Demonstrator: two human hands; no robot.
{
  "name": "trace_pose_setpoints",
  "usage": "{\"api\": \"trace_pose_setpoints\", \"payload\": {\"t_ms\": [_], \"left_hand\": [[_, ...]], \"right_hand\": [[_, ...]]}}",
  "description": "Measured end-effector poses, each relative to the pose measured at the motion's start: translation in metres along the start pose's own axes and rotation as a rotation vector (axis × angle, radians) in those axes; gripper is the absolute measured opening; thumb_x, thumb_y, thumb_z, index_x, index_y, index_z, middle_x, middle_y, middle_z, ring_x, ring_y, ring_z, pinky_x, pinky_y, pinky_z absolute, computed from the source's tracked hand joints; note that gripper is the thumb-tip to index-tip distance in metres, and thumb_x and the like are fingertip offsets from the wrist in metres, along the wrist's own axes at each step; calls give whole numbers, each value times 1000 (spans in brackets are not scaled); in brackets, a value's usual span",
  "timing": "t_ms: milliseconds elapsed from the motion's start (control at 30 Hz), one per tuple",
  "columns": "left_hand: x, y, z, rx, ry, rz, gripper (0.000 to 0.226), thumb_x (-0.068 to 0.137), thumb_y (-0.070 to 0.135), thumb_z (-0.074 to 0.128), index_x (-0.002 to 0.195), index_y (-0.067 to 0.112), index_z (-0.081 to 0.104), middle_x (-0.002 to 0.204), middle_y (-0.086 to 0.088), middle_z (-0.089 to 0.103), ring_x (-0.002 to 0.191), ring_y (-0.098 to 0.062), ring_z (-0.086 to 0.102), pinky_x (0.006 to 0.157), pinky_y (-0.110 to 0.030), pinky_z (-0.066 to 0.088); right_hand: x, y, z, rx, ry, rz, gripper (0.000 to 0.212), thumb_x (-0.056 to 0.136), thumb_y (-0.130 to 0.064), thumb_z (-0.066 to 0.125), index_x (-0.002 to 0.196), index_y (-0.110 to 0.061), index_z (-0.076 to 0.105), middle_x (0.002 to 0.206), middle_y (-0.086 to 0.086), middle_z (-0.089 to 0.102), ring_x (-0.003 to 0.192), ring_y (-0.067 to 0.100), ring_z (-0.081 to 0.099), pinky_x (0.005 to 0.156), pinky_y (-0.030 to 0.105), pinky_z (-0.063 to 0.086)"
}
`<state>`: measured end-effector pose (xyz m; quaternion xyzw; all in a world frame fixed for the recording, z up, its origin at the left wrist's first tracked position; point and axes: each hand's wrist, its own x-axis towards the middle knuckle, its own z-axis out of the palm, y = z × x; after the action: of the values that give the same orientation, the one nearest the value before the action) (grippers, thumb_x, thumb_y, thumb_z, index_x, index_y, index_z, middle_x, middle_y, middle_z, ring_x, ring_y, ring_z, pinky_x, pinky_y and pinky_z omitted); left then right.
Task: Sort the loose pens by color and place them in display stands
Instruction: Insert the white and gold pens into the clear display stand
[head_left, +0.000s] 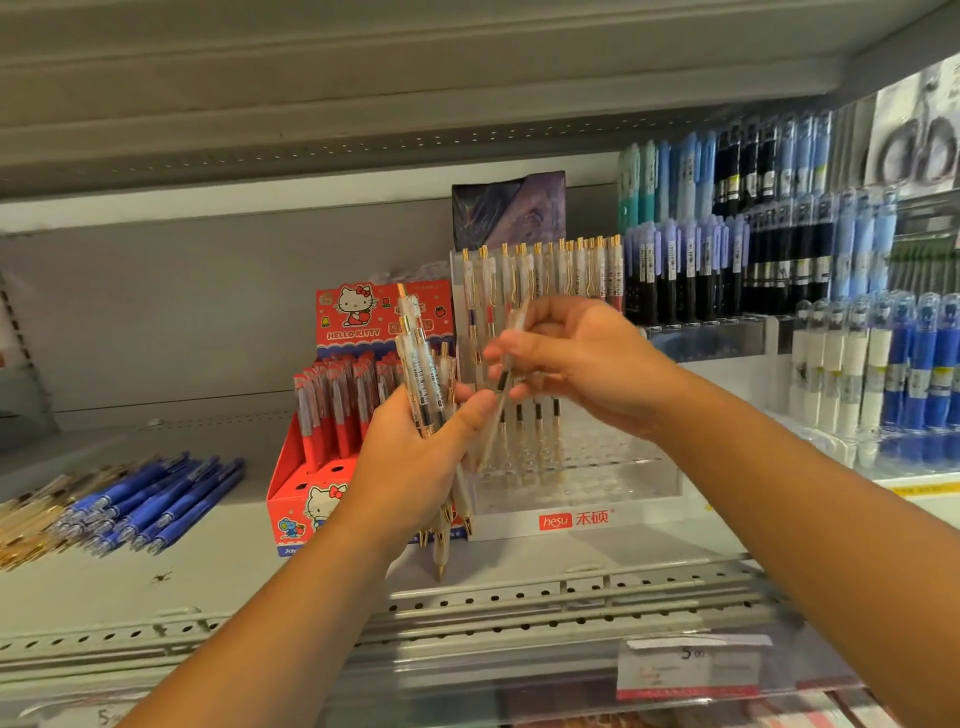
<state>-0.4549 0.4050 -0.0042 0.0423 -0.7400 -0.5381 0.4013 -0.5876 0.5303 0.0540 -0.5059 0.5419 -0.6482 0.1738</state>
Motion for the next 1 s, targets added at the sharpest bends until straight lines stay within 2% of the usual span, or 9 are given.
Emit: {"api": "trace_pose_setpoints", "payload": {"t_ms": [100,167,300,400,567,700,833,900,1000], "left_hand": [[0,1,0,17,9,-7,42,74,49,67,97,15,62,56,14,58,49,-6,53,54,-24,49],[0,0,-1,14,11,-17,36,78,46,68,98,16,63,56,14,58,48,-5,53,54,-23,50],[0,-2,-1,29,16,-13,21,86,38,68,95,19,63,55,16,58,48,-3,54,51,-21,50],[1,-3,0,37,21,-5,21,86,39,68,95,21,64,57,16,60,52,-1,56,57,-21,51],[1,-3,-1,57,15,0,22,85,42,67,96,23,64,58,17,60,53,-2,57,60,-25,53],[3,-7,-2,43,19,-20,5,92,33,65,93,28,65,62,16,61,56,-4,57,62,-27,56],[3,-9,-3,12,-5,-13,7,93,25,61,93,30,66,61,12,57,54,-7,52,54,-28,49],[2,-8,-3,-11,-13,-3,8,89,27,61,91,32,67,61,10,56,51,-8,49,52,-26,44],[3,-7,-3,-17,7,2,7,85,35,60,88,36,67,60,8,57,50,-8,50,52,-27,44]], "right_hand": [[0,0,-18,-268,182,-108,30,83,-11,74,105,-13,54,80,3,74,72,29,71,58,30,59],[-1,3,-29,-343,279,-161,36,82,-11,76,105,-24,51,74,-1,70,64,26,69,54,33,59],[-1,13,-44,-429,464,-227,38,82,-17,77,97,-37,49,79,-2,65,67,28,70,53,42,60],[2,19,-47,-525,535,-238,38,81,-20,78,91,-40,47,79,-3,61,66,18,68,50,38,60],[5,26,-48,-566,545,-239,39,81,-19,79,88,-37,46,78,1,60,67,18,67,47,32,58],[4,32,-45,-617,502,-219,31,82,-16,78,91,-26,50,76,0,60,65,17,66,47,28,57],[-1,28,-40,-742,363,-48,23,84,-19,75,94,-11,56,84,12,68,72,26,70,58,44,60],[-3,25,-37,-748,328,25,21,86,-14,74,97,-5,58,90,17,68,78,30,70,63,47,60],[-2,18,-34,-757,341,74,20,87,-10,72,98,0,59,98,22,68,86,34,69,55,30,56]]}}
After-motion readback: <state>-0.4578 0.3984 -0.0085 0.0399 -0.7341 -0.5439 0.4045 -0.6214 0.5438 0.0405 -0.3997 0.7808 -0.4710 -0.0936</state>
